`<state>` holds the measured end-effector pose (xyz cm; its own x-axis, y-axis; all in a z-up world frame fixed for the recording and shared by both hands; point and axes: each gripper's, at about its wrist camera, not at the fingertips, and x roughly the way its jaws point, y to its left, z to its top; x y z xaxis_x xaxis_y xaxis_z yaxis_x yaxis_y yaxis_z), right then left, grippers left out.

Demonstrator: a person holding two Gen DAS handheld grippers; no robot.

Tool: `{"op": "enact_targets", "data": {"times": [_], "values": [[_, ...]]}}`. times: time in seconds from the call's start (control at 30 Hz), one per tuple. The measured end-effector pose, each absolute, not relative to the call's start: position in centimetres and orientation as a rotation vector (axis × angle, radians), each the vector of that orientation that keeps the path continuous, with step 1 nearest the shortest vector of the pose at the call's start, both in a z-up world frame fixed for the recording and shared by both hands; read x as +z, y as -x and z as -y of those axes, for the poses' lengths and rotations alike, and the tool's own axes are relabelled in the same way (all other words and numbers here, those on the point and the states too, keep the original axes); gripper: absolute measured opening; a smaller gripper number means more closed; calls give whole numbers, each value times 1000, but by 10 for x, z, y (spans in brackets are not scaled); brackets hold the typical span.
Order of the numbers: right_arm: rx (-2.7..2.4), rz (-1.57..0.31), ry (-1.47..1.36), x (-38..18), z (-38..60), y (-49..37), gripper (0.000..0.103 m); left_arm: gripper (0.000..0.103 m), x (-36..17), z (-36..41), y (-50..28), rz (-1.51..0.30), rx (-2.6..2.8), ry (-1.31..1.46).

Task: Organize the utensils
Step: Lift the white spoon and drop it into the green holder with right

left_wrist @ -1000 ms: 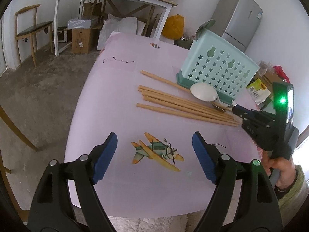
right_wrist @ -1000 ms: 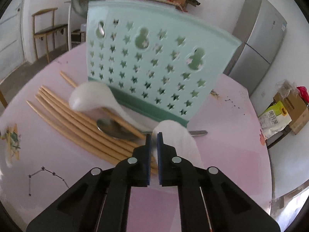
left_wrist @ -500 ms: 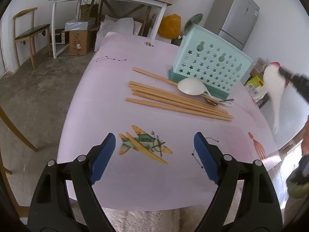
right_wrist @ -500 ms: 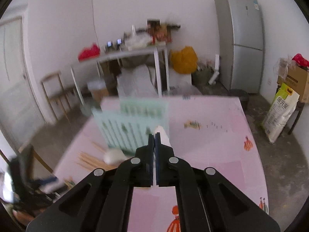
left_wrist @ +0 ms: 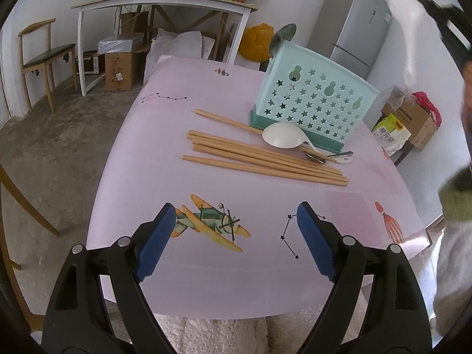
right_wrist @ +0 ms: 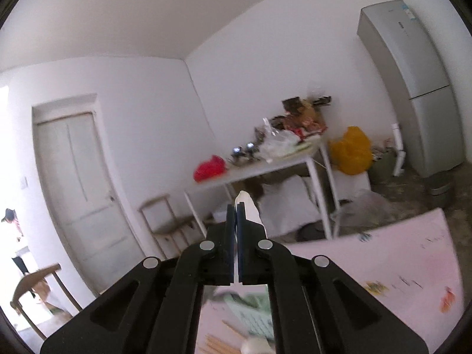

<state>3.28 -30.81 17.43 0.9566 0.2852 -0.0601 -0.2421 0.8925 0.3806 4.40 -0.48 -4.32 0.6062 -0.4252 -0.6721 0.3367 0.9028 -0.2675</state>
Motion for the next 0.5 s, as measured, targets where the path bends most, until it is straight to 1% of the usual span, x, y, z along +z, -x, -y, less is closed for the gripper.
{"op": "enact_targets", "data": {"times": [0.17,0.33,0.5], "values": [[303,-94,-384,160,309,-78,1,80,-46,3,-51,-826,-434,114],[315,-153,-403,115,317,-121,1,80,-49,2,-58,-839,-433,124],[323,-224,-432,74,327,-129,2,80,-55,0,-66,-852,-434,143]]}}
